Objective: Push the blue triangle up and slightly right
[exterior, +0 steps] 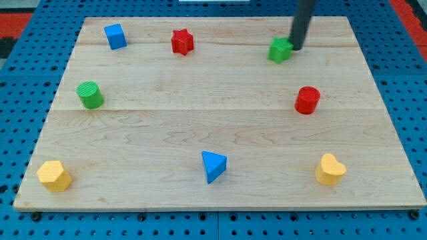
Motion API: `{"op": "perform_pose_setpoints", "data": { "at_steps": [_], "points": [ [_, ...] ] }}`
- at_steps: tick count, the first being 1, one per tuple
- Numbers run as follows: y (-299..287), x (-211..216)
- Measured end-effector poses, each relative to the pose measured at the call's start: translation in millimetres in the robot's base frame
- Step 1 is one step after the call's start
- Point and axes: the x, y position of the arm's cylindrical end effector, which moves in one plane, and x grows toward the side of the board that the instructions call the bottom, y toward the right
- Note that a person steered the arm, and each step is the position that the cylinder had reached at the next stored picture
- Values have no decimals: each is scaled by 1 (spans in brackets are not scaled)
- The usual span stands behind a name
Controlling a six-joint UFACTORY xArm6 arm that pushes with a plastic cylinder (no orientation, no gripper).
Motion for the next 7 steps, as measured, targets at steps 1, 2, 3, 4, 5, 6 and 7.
{"op": "perform_pose_setpoints", "data": {
  "at_steps": [1,2,3,4,5,6,7],
  "points": [
    [-87,3],
    [-131,39],
    [-115,111],
    [-168,182],
    [-194,262],
    [-164,302],
    [-140,261]
  ]
}}
